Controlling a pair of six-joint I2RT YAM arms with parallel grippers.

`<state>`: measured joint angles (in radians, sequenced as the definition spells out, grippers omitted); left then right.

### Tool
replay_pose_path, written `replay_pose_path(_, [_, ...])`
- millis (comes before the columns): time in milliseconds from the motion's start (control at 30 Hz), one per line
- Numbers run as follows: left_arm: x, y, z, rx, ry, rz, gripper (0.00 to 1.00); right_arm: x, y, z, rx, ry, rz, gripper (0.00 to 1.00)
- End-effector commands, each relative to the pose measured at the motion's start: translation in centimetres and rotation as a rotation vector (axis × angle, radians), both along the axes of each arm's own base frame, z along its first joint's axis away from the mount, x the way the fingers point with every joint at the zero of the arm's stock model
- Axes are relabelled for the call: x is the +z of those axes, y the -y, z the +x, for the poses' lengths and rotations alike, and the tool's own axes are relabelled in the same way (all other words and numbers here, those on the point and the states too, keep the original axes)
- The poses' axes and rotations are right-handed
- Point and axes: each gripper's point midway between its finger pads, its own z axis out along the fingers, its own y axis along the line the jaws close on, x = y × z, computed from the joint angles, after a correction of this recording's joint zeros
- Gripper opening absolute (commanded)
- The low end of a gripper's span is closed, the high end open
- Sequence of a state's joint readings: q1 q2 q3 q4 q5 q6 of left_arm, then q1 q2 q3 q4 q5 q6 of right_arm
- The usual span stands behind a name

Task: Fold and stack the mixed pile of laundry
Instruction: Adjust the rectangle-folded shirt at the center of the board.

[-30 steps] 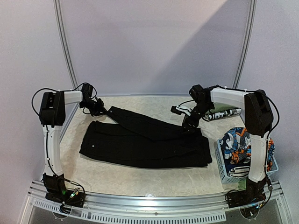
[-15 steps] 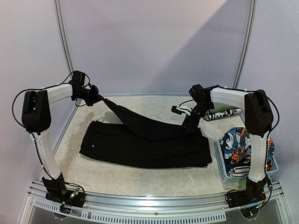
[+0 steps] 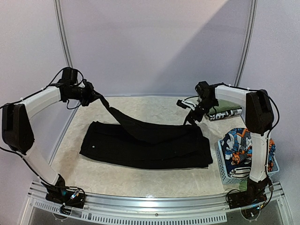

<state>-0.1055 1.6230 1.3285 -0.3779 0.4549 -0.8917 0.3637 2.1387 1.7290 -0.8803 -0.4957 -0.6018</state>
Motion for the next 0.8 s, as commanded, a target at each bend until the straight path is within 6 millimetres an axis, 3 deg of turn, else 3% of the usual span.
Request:
replay_pose_path(0, [0.8,1.1,-2.6,-0.014,0.003,0.01,0.0,-0.1,-0.4,1.4,-0.03,-0.095,0.094,0.96])
replay_pose_path(267, [2.0,0.5,-6.3,0.004,0.016,0.051,0.0,-2.2,-1.0,1.5,-0.046,-0.215,0.107,0.95])
replay_pose_path(433, [1.1,0.0,-8.0,0.022,-0.002,0.053,0.0,-2.9,-0.9,1.2,-0.045,-0.241,0.102,0.89])
replay_pose_path(533, [0.6,0.0,-8.4,0.019,-0.009,0.056,0.0,-3.4,-0.4,1.3,-0.048,-0.229,0.066,0.82])
replay_pose_path(767, [0.5,-0.1,-8.4,0.021,-0.004,0.063,0.0,-3.6,0.0,1.0,-0.035,-0.219,0.04,0.49])
